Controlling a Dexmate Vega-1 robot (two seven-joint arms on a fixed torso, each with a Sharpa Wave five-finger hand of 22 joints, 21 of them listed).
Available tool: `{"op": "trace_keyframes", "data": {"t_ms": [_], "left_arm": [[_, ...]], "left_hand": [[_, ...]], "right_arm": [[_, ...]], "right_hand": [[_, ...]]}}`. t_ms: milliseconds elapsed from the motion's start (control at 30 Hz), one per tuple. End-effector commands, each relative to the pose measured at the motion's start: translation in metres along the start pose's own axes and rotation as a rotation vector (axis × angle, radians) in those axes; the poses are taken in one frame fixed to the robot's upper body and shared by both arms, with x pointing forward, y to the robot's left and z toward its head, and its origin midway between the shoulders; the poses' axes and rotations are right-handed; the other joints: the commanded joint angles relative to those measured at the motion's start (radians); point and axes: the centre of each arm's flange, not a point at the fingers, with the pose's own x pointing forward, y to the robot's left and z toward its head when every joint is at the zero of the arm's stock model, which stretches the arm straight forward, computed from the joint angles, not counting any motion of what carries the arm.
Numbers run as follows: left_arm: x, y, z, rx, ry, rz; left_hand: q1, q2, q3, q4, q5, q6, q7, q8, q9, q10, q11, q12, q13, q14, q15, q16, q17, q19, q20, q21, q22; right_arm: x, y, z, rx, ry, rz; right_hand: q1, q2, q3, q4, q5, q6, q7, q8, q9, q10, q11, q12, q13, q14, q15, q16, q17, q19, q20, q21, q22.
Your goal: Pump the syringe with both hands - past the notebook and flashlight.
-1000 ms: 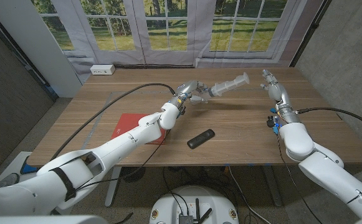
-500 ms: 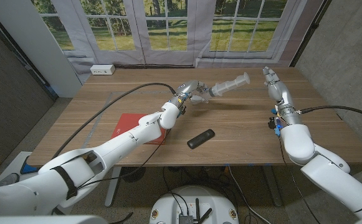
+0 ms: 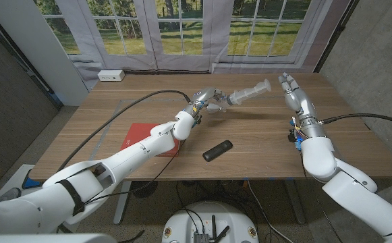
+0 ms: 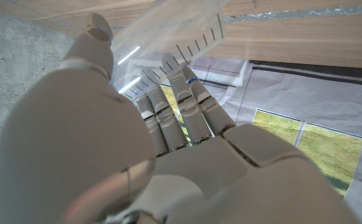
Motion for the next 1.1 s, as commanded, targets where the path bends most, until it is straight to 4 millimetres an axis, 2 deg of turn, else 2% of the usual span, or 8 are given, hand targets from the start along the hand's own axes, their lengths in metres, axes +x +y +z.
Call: {"op": "trace_keyframes", "data": {"t_ms": [33, 233, 367, 1100], "left_arm": [[0.0, 0.0, 0.001, 0.001, -0.008, 0.0], [0.0, 0.0, 0.001, 0.001, -0.01, 0.003], [0.0, 0.0, 0.001, 0.001, -0.012, 0.005], [0.005, 0.001, 0.002, 0.007, -0.019, 0.006]], "left_hand": [[0.078, 0.148, -0.002, 0.005, 0.008, 0.13, 0.004, 0.005, 0.005, 0.062, -0.057, 0.003, 0.003, 0.085, -0.172, 0.0, 0.004, 0.0, -0.144, -0.004, 0.001], [0.079, 0.149, -0.002, 0.005, 0.008, 0.129, 0.002, 0.003, 0.005, 0.06, -0.057, 0.002, 0.003, 0.085, -0.172, -0.001, 0.004, 0.0, -0.144, -0.004, 0.001], [0.079, 0.15, -0.003, 0.005, 0.008, 0.13, 0.004, 0.003, 0.005, 0.06, -0.057, 0.002, 0.003, 0.084, -0.172, -0.001, 0.004, -0.001, -0.144, -0.004, 0.001], [0.08, 0.151, -0.008, 0.004, 0.007, 0.139, 0.0, 0.002, 0.006, 0.068, -0.057, 0.004, 0.004, 0.087, -0.172, -0.001, 0.005, -0.004, -0.144, -0.006, 0.001]], "right_arm": [[-0.004, 0.011, 0.008, -0.049, -0.012, 0.019], [-0.005, 0.016, 0.01, -0.068, -0.023, 0.028], [-0.007, 0.019, 0.011, -0.092, -0.027, 0.036], [-0.005, 0.029, 0.012, -0.128, -0.032, 0.057]], "right_hand": [[0.005, 0.016, 0.002, -0.007, -0.003, 0.002, 0.005, 0.001, 0.003, 0.007, -0.011, 0.001, 0.002, -0.016, -0.05, -0.005, 0.001, -0.024, 0.011, -0.004, 0.004], [0.004, 0.014, 0.001, -0.008, -0.005, 0.01, 0.004, 0.004, 0.003, 0.025, -0.03, 0.006, 0.001, -0.038, -0.043, -0.01, -0.001, -0.06, 0.012, -0.005, 0.004], [0.003, 0.012, 0.0, -0.009, -0.007, 0.019, 0.0, 0.006, 0.003, 0.029, -0.032, 0.005, 0.001, -0.047, -0.038, -0.012, -0.002, -0.072, 0.011, -0.004, 0.004], [0.001, 0.012, 0.0, -0.009, -0.01, 0.031, -0.002, 0.008, 0.004, 0.035, -0.037, 0.004, 0.001, -0.066, -0.032, -0.012, -0.003, -0.085, 0.01, 0.002, 0.005]]}}
